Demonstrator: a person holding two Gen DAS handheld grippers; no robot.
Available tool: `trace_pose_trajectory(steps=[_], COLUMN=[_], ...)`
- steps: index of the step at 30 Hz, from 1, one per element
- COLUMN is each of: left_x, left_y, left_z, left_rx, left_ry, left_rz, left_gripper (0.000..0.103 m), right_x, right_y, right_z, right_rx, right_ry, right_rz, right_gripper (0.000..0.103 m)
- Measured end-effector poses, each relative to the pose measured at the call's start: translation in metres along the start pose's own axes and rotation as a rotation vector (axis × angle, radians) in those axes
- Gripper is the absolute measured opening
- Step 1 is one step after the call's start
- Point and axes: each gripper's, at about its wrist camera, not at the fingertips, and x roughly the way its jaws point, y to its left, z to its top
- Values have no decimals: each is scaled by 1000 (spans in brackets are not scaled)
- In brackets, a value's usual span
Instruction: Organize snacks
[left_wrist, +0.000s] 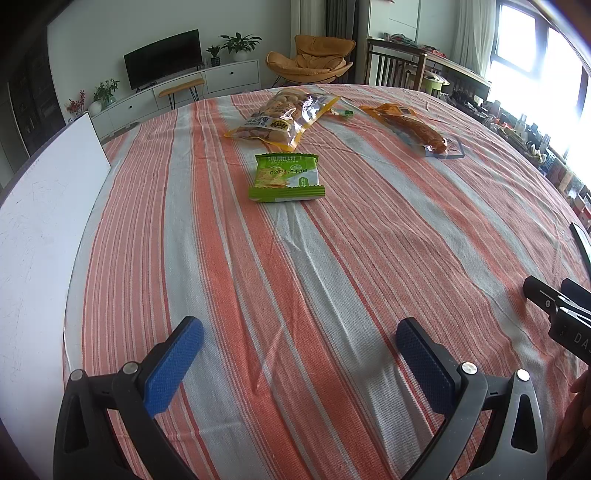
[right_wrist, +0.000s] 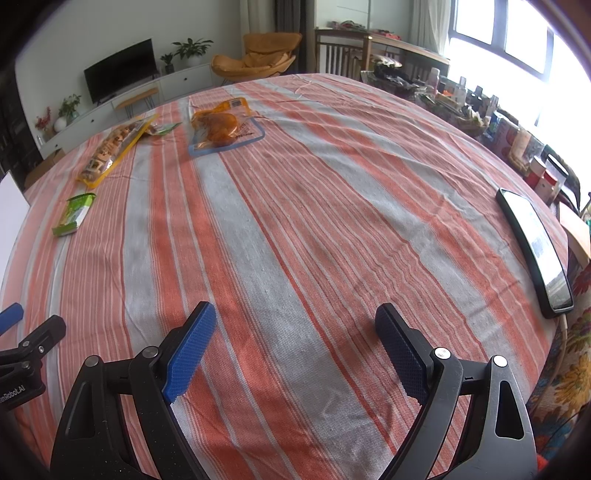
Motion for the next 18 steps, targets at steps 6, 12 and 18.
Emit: trace_pose_trajectory(steps=[6,12,18], left_x=[0,-1,9], left_y=[0,0,7], left_z=[0,-1,31], left_rx=[0,0,-1], left_ry=[0,0,79], left_rz=[0,1,-26], left_gripper=[103,103,103], right_x=[0,0,0], right_y=[0,0,0], right_z=[0,0,0], right_rx=[0,0,0], right_ry=[-1,-1,-2], right_rz=[0,1,1], right_gripper=[91,91,91])
